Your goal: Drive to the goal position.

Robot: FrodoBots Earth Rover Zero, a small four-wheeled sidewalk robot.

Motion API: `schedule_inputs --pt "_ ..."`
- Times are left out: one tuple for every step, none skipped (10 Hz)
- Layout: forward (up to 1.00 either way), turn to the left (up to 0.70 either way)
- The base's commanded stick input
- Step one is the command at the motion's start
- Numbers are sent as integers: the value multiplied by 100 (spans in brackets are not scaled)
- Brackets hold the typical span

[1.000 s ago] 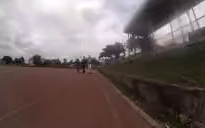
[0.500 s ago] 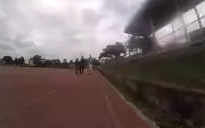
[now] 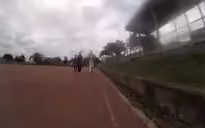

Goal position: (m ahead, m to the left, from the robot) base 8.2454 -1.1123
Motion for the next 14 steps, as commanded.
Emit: schedule_inputs --pt "70 0" --pt "70 0" --pt "70 0" --pt "70 0" --pt "70 0" --pt "70 0" --pt "70 0" --pt "70 0" --pt "70 0" --pt "70 0" --pt "70 0" --pt "69 0" --pt "65 0" --pt "62 0"
